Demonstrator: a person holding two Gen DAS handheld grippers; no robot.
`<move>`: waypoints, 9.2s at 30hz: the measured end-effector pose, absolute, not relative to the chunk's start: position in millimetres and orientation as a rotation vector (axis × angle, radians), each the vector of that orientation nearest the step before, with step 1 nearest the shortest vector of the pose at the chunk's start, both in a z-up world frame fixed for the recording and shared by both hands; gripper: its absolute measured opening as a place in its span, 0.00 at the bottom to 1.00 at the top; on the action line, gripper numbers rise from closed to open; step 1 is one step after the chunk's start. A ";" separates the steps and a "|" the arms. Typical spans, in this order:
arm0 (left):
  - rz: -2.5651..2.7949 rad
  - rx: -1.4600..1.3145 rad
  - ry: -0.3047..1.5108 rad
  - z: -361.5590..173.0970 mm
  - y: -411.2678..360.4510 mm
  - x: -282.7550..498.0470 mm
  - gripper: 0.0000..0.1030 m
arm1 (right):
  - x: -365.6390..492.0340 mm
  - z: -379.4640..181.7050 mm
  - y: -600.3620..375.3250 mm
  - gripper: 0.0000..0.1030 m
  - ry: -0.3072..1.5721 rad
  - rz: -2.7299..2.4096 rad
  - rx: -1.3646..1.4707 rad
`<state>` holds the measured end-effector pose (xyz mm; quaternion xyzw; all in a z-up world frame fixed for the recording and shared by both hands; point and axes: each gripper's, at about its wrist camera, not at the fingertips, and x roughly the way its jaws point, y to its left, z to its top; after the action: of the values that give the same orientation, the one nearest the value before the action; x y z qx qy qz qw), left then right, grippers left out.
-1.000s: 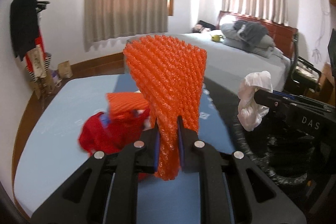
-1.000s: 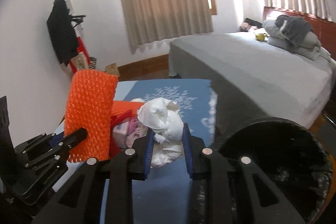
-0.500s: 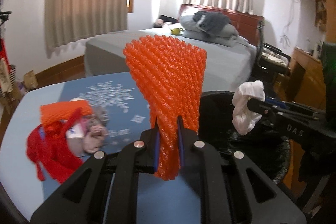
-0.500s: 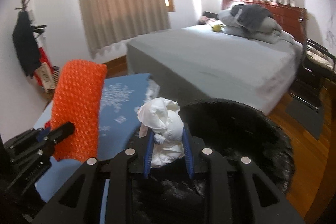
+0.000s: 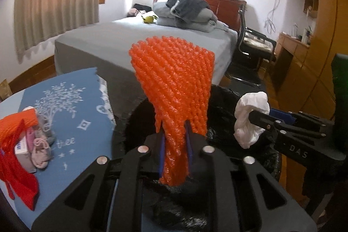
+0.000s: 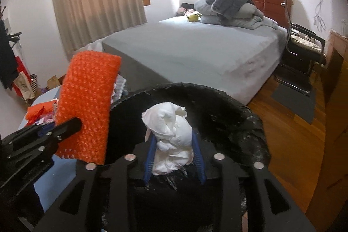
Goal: Collect trash
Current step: 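Drop the orange net and white tissue into the black trash bin with both tools, then grasp the pink sock with the right tool while the left tool grasps the red cloth, then drop the pink sock and red cloth into the trash bin with both tools, then move both tools back over the table toward the remaining items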
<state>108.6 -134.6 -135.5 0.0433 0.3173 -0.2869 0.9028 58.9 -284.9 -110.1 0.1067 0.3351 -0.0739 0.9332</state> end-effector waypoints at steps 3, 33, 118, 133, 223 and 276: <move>-0.611 0.093 0.667 -140.0 -140.5 109.4 0.39 | 59.2 -111.2 -290.6 0.46 0.692 -0.162 0.218; -0.024 0.082 0.520 -108.6 57.7 93.9 0.78 | 110.6 -94.9 -155.8 0.94 0.585 0.109 0.120; 0.156 -0.062 0.710 -172.2 187.8 157.0 0.61 | 189.6 -158.9 -21.9 0.34 0.795 0.440 0.029; 0.162 -0.173 0.667 -154.0 210.2 133.8 0.09 | 182.1 -143.3 -31.2 0.34 0.762 0.441 0.058; -0.470 0.017 0.561 -104.2 -95.5 122.5 0.67 | 58.1 -95.8 -291.1 0.93 0.627 -0.094 0.231; 0.020 -0.075 0.782 -192.3 99.9 152.1 0.32 | 154.1 -135.8 -87.5 0.83 0.664 0.294 0.089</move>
<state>152.1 99.9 -192.3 -0.0367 0.3812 0.0096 0.9237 154.1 -87.5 -135.8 0.0435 0.3246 0.1439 0.9338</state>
